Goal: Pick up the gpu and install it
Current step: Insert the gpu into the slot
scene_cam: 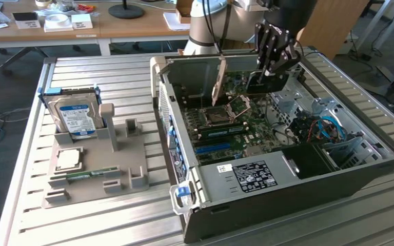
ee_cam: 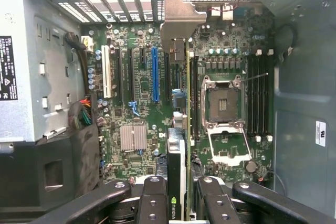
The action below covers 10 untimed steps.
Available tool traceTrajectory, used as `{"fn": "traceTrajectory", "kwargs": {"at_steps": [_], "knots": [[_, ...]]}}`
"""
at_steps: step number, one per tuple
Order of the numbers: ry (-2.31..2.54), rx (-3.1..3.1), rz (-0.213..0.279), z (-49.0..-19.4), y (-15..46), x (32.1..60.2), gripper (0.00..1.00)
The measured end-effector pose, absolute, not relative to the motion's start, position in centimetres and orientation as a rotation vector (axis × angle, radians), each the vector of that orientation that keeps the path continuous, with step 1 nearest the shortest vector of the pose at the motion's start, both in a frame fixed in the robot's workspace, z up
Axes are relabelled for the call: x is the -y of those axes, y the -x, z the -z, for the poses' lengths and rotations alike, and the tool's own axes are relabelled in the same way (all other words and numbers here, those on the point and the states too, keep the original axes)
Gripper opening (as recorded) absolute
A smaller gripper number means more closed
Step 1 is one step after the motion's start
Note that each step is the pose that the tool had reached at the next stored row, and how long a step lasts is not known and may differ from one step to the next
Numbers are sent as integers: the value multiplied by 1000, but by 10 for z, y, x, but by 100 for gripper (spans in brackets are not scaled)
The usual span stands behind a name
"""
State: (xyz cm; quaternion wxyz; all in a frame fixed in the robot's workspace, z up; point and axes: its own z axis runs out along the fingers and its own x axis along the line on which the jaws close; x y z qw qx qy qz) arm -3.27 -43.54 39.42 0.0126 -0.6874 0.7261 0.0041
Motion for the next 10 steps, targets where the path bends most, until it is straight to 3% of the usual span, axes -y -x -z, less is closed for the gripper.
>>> {"fn": "traceTrajectory", "kwargs": {"at_steps": [10], "knots": [[2142, -2263, -12, -392, 33, 435, 27]]}}
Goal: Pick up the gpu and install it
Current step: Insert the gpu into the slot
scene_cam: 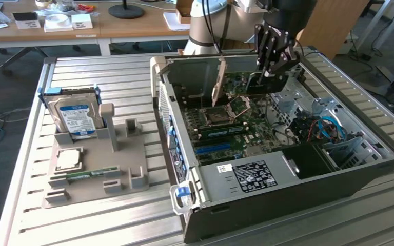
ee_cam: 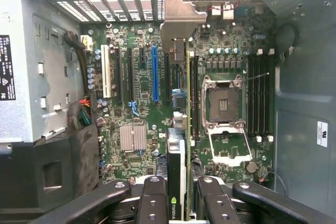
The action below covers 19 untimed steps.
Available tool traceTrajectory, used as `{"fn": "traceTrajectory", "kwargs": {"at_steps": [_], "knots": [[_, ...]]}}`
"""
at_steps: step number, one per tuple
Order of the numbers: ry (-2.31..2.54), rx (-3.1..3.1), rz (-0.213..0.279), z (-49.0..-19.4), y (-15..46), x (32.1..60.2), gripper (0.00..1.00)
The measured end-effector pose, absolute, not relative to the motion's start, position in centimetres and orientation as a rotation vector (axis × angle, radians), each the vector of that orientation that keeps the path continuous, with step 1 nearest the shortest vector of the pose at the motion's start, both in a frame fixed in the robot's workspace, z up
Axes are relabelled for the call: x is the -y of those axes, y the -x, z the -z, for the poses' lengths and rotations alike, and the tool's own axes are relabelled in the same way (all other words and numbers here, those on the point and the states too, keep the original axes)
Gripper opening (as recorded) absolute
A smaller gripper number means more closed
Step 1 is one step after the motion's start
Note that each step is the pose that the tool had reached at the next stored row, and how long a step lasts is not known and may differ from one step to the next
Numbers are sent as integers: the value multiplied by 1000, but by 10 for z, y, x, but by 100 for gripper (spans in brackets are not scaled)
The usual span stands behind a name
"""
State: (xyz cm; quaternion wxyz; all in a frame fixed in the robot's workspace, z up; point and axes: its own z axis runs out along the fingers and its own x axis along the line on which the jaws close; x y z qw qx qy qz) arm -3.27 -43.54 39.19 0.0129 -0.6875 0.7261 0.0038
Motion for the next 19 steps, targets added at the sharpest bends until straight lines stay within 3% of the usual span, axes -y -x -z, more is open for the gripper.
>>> {"fn": "traceTrajectory", "kwargs": {"at_steps": [19], "knots": [[2142, -2262, -11, -388, 33, 435, 27]]}}
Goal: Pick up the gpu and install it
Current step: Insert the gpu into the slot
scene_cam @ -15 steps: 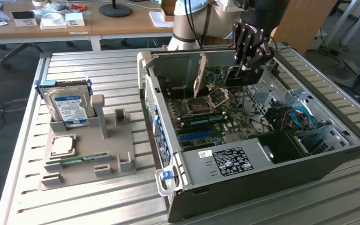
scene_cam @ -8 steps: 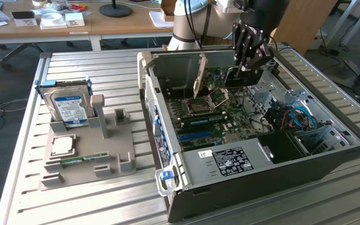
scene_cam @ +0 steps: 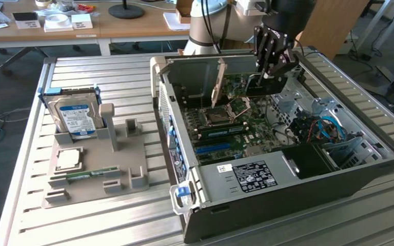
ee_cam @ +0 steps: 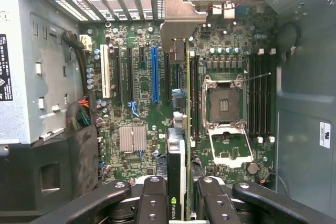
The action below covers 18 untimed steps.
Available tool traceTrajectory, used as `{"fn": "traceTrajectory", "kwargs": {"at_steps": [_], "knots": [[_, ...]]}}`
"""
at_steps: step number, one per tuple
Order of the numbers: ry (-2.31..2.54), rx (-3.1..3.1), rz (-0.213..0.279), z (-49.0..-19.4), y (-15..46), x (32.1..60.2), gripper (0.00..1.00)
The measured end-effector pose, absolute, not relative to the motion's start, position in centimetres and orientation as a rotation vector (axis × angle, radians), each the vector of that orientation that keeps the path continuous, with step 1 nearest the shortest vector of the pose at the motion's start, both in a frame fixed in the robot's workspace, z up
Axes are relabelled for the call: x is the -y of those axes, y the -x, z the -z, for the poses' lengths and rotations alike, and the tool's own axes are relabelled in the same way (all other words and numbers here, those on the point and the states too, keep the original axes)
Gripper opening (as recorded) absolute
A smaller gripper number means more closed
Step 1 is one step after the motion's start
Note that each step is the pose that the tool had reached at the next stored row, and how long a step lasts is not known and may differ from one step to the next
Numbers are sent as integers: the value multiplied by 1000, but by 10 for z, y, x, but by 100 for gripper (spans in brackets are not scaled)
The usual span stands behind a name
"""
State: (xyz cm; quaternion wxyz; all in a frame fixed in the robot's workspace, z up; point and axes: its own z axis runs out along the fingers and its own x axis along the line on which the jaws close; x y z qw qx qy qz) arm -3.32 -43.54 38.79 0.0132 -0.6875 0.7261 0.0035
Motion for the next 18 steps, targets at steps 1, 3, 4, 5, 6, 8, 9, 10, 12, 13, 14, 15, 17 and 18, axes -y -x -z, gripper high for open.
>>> {"fn": "traceTrajectory", "kwargs": {"at_steps": [1, 3, 4, 5, 6, 8, 9, 10, 12, 13, 14, 15, 17, 18], "knots": [[2142, -2262, -11, -388, 33, 435, 27], [2142, -2262, -11, -388, 33, 435, 27], [2142, -2262, -11, -388, 33, 435, 27], [2141, -2262, -11, -387, 33, 435, 27], [2141, -2262, -10, -387, 33, 435, 27], [2141, -2262, -9, -387, 34, 435, 27], [2141, -2262, -9, -387, 34, 435, 27], [2141, -2261, -10, -386, 34, 435, 27], [2141, -2261, -9, -386, 34, 435, 27], [2141, -2261, -10, -386, 34, 435, 27], [2141, -2261, -10, -386, 34, 435, 27], [2141, -2261, -10, -386, 34, 435, 27], [2141, -2261, -9, -385, 34, 435, 27], [2141, -2261, -9, -385, 34, 435, 27]]}}
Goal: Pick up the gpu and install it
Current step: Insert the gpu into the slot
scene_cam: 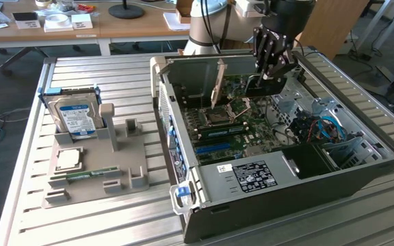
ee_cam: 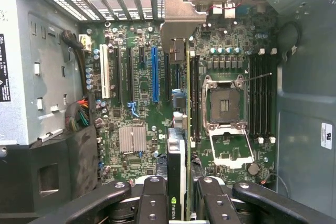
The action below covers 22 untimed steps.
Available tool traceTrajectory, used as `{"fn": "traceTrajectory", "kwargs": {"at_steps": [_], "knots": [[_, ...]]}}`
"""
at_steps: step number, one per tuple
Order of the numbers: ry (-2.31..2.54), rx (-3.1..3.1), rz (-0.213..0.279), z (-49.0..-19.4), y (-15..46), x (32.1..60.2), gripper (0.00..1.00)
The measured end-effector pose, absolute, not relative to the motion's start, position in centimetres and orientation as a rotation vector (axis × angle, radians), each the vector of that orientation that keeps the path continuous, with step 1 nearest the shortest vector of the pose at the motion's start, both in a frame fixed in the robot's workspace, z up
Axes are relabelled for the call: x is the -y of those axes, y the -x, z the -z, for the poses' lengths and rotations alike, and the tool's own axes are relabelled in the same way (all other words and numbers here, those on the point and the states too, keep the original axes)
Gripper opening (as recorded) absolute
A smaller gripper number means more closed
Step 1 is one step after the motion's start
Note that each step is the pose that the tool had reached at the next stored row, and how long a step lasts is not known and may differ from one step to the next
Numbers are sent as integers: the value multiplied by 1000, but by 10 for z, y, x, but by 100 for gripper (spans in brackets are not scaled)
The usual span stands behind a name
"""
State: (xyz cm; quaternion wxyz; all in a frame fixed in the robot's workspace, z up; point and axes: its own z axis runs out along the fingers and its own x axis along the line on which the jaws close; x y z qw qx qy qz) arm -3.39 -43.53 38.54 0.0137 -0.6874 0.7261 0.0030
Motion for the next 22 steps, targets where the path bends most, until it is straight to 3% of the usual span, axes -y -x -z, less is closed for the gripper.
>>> {"fn": "traceTrajectory", "kwargs": {"at_steps": [22], "knots": [[2141, -2261, -9, -384, 34, 435, 27]]}}
